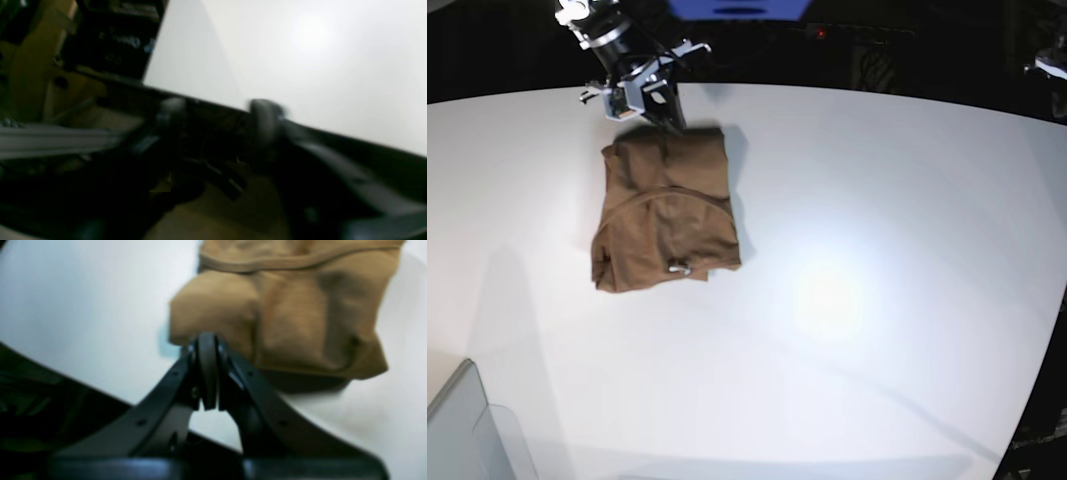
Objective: Layout the t-shirt on the table in an organized manner, then fold the t-shirt properly
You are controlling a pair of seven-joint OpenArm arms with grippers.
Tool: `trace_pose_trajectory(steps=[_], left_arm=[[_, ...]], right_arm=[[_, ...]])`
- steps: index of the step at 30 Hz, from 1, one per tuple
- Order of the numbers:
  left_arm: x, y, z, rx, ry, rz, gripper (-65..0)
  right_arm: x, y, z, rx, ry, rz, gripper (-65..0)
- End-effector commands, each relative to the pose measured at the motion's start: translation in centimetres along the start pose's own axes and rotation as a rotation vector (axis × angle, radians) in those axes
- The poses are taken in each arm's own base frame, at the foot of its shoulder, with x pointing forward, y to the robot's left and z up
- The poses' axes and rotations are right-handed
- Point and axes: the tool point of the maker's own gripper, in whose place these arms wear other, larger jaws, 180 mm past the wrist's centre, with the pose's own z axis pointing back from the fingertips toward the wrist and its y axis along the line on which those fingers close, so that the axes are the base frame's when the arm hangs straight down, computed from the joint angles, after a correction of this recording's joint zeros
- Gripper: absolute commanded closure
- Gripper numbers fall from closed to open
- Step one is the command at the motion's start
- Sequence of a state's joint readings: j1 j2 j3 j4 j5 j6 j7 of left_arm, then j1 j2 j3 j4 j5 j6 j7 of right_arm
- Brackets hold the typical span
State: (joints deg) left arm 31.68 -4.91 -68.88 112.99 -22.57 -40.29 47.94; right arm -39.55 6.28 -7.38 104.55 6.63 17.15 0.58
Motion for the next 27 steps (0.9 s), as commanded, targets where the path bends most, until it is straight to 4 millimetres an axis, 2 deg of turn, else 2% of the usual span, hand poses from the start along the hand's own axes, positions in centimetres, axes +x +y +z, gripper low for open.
trace_pose_trajectory(steps=[1,3,4,6,8,12,15,19,21,24,27], left_arm=[[0.5,0.5,0.5,0.011,-0.017,-0.016,-14.9],[-0.8,0.1,0.9,0.008,0.012,-0.002,-1.6],[-1.5,0.0,1.1,0.011,0.032,0.001,0.0],[-3.0,-0.3,1.3,0.024,0.081,0.004,-1.8],[-4.9,-1.3,1.0,0.019,0.138,0.0,-0.1],[-9.0,-4.1,-0.9,-0.048,0.282,-0.04,0.0],[-11.2,-7.1,-2.3,-0.14,0.331,-0.045,0.0],[-13.1,-12.6,-4.1,-0.294,0.301,-0.033,0.0],[-15.1,-14.9,-4.6,-0.357,0.322,-0.018,0.0],[-17.9,-18.6,-5.4,-0.453,0.358,0.029,0.0],[-21.0,-21.0,-6.5,-0.505,0.383,0.097,0.0]], right_arm=[[1.1,0.2,0.7,0.003,-0.041,-0.006,0.0],[0.4,0.6,1.7,-0.001,-0.015,-0.017,0.0],[-0.2,0.8,2.3,-0.004,0.003,-0.025,0.0],[-1.7,0.3,4.1,-0.034,0.055,-0.039,0.0],[-3.4,-0.1,5.2,-0.063,0.105,-0.059,0.0],[-7.2,-1.8,6.9,-0.123,0.206,-0.079,0.0],[-10.4,-3.0,8.1,-0.157,0.288,-0.094,0.0],[-12.5,-5.1,8.6,-0.213,0.294,-0.107,0.0],[-14.1,-5.9,9.4,-0.24,0.314,-0.118,0.0],[-15.9,-6.6,9.1,-0.256,0.333,-0.136,0.0],[-18.5,-7.8,9.4,-0.272,0.396,-0.144,0.0]])
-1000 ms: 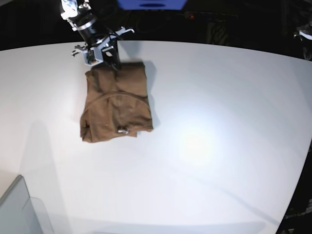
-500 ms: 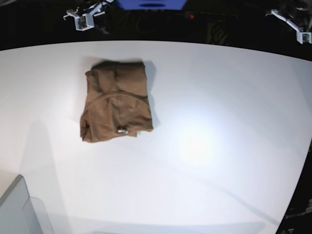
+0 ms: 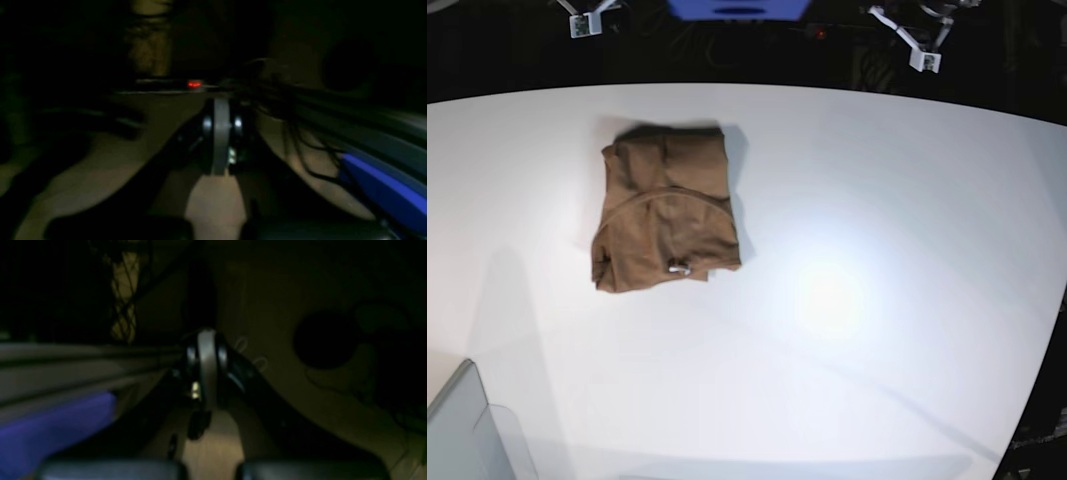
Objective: Layout the t-shirt on the table in an organized manner, then fold the t-shirt properly
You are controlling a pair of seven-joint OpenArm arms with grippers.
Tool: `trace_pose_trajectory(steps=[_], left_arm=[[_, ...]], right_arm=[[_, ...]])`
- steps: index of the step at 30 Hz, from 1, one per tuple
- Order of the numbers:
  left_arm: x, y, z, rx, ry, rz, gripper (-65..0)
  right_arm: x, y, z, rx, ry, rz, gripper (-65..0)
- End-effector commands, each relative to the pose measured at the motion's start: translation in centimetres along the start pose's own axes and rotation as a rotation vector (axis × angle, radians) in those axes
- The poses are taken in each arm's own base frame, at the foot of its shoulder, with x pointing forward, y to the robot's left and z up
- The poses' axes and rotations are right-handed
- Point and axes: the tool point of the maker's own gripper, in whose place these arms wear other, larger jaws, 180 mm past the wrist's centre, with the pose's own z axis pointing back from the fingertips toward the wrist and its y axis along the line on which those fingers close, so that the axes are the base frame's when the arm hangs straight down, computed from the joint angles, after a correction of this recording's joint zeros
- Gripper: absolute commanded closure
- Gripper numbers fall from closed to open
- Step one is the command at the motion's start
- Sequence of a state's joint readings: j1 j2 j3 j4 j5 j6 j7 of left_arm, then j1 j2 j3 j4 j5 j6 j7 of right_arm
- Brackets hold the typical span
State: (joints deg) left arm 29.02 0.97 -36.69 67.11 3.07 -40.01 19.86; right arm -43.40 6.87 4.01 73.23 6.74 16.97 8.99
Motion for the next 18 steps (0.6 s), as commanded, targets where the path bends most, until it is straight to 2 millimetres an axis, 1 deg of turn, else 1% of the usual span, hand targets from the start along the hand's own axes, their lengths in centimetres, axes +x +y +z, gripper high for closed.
trace_pose_trajectory(steps=[1,4,7,10,13,16,18], left_arm=[[0.4,0.7,-0.3,0.002,-0.041,0.017,0.0],[-0.6,0.2,-2.4,-0.03,-0.095,0.09,0.0],[-1.4,0.1,-3.9,-0.049,-0.116,0.14,0.0],[-2.3,-0.7,-5.6,-0.08,-0.102,0.182,0.0],[-2.6,-2.0,-6.4,-0.113,-0.105,0.187,0.0],[-2.3,-3.8,-7.3,-0.164,-0.106,0.168,0.0],[-2.9,-4.0,-8.4,-0.121,-0.057,0.135,0.0]], right_arm=[[-0.1,-0.5,0.1,-0.006,-0.009,-0.005,0.0],[-1.1,-1.2,-0.9,-0.02,-0.007,-0.025,0.0],[-2.2,-2.0,-2.3,-0.039,0.0,-0.052,0.0],[-4.1,-2.9,-3.8,-0.063,0.035,-0.088,0.0],[-5.9,-3.6,-5.0,-0.089,0.058,-0.124,0.0],[-6.6,-4.0,-6.3,-0.111,0.066,-0.156,0.0],[-7.1,-4.3,-7.2,-0.131,0.082,-0.184,0.0]])
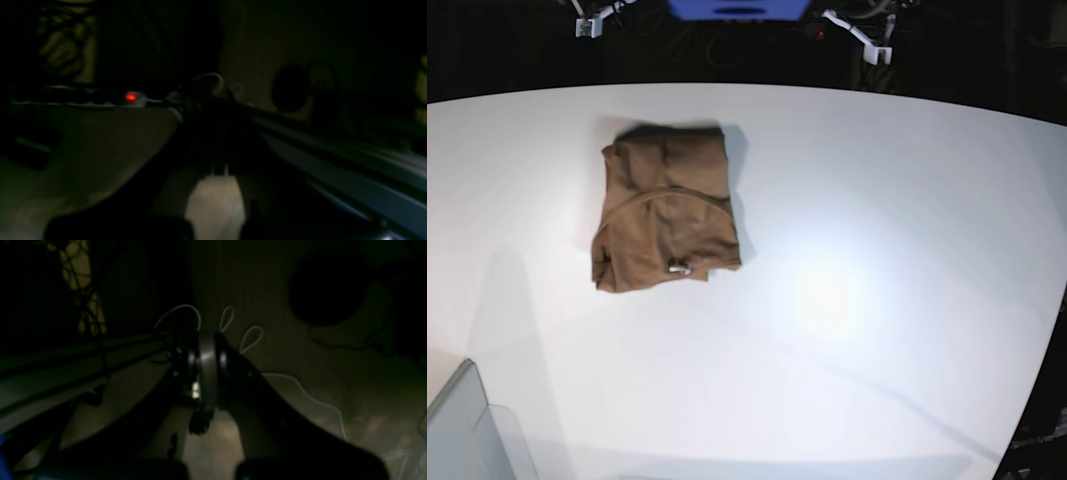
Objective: Layout the t-shirt on the table in an organized manner, then fold the t-shirt properly
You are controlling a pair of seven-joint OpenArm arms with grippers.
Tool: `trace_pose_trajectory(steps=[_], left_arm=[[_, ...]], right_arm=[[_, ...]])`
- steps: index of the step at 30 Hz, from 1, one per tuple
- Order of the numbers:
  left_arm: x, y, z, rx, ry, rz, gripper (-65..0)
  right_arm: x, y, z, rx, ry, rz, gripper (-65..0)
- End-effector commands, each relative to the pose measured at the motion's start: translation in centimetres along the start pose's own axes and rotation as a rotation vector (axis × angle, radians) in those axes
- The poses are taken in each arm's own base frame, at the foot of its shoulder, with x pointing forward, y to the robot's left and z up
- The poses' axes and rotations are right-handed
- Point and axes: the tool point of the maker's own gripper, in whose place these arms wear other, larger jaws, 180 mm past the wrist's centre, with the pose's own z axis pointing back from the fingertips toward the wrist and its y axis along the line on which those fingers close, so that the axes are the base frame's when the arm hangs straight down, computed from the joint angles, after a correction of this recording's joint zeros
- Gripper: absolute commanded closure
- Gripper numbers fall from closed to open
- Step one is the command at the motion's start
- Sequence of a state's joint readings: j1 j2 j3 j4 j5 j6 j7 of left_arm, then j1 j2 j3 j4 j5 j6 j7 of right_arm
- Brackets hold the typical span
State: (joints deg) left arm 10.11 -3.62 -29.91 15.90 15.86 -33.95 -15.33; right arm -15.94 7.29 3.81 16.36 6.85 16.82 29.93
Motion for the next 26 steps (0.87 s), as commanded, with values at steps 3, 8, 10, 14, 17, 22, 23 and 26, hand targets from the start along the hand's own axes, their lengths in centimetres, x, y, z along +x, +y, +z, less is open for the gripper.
trace_pose_trajectory(steps=[3,8,10,14,17,22,23,26], left_arm=[[-0.1,1.3,-1.4,0.131,0.06,-0.038,0.0],[0.5,3.5,-1.8,0.318,0.088,-0.136,0.0],[0.7,3.6,-1.9,0.349,0.087,-0.156,0.0],[1.6,3.6,-2.3,0.381,0.077,-0.176,0.0],[1.9,3.5,-2.4,0.385,0.073,-0.178,0.0],[2.2,3.5,-2.5,0.384,0.07,-0.178,0.0],[2.1,3.5,-2.5,0.384,0.071,-0.178,0.0],[2.1,3.5,-2.5,0.384,0.071,-0.178,0.0]], right_arm=[[1.2,-0.6,-1.1,-0.038,-0.029,-0.012,0.0],[2.9,-2.5,-2.1,-0.19,-0.025,0.165,0.0],[3.0,-3.2,-2.3,-0.243,0.016,0.29,0.0],[4.7,-4.9,-2.3,-0.38,0.025,0.531,0.0],[5.4,-5.4,-2.2,-0.428,0.029,0.606,0.0],[4.5,-5.6,-2.0,-0.442,0.079,0.592,0.0],[4.3,-5.5,-2.0,-0.44,0.083,0.59,0.0],[3.8,-3.6,-2.5,-0.414,0.088,0.572,0.0]])
